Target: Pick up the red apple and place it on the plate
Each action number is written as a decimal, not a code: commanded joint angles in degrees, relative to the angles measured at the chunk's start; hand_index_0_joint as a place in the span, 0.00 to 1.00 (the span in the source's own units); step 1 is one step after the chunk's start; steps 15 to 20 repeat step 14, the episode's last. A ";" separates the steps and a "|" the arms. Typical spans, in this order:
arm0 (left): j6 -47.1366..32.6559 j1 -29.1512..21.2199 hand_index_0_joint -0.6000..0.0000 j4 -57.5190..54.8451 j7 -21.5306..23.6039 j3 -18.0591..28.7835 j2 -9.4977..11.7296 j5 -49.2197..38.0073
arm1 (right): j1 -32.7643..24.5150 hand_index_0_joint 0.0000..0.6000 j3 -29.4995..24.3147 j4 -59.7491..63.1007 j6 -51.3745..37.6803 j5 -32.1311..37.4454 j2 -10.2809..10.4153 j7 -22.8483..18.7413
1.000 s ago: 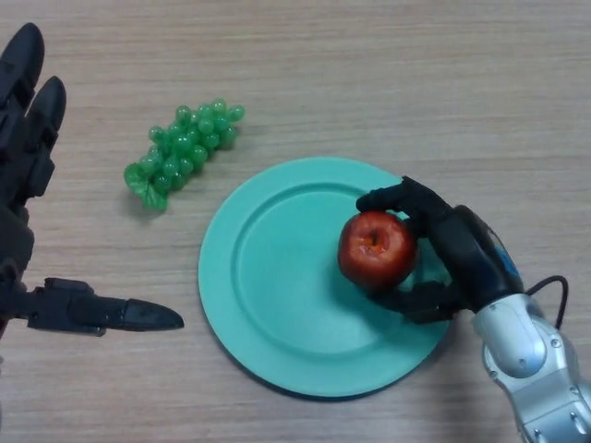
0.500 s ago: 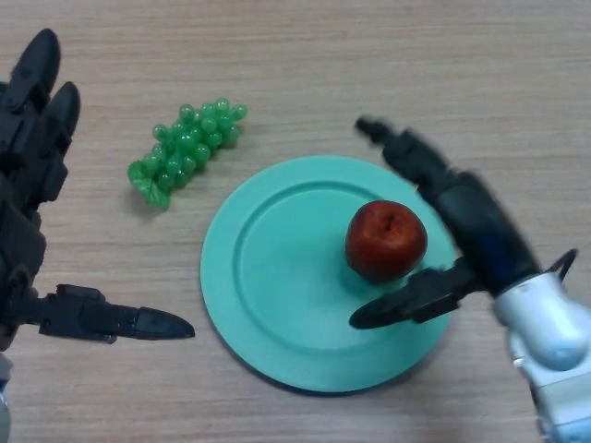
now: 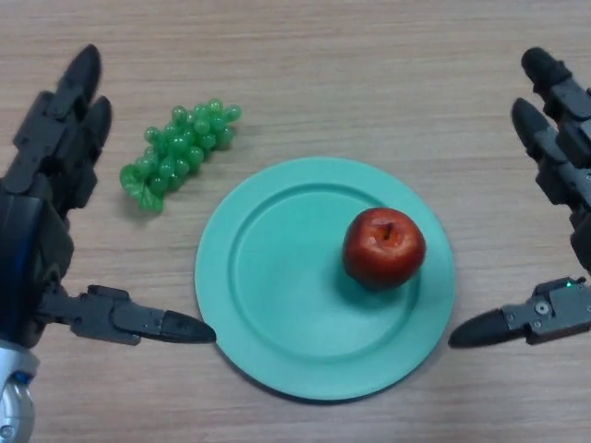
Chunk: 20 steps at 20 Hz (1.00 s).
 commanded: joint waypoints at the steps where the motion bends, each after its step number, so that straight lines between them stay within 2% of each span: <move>1: -5.69 -0.64 1.00 -3.99 0.62 1.95 1.30 -0.62 | 0.96 0.00 -1.82 -4.94 -9.07 1.23 0.20 -2.54; 4: -5.66 -0.43 1.00 -4.40 0.19 2.04 1.26 -1.13 | 1.33 0.00 0.20 -5.61 -8.39 0.49 0.43 -3.30; 7: -5.51 -0.20 1.00 -4.35 0.10 1.98 1.11 -1.54 | 2.02 0.00 0.20 -7.14 -5.56 5.72 0.35 -1.26; 14: -3.97 0.40 1.00 -6.62 0.66 -0.36 0.66 -0.66 | 1.72 0.00 0.02 -8.61 -2.63 9.54 0.15 -0.42; 20: -3.97 0.40 1.00 -6.62 0.66 -0.36 0.66 -0.66 | 1.72 0.00 0.02 -8.61 -2.63 9.54 0.15 -0.42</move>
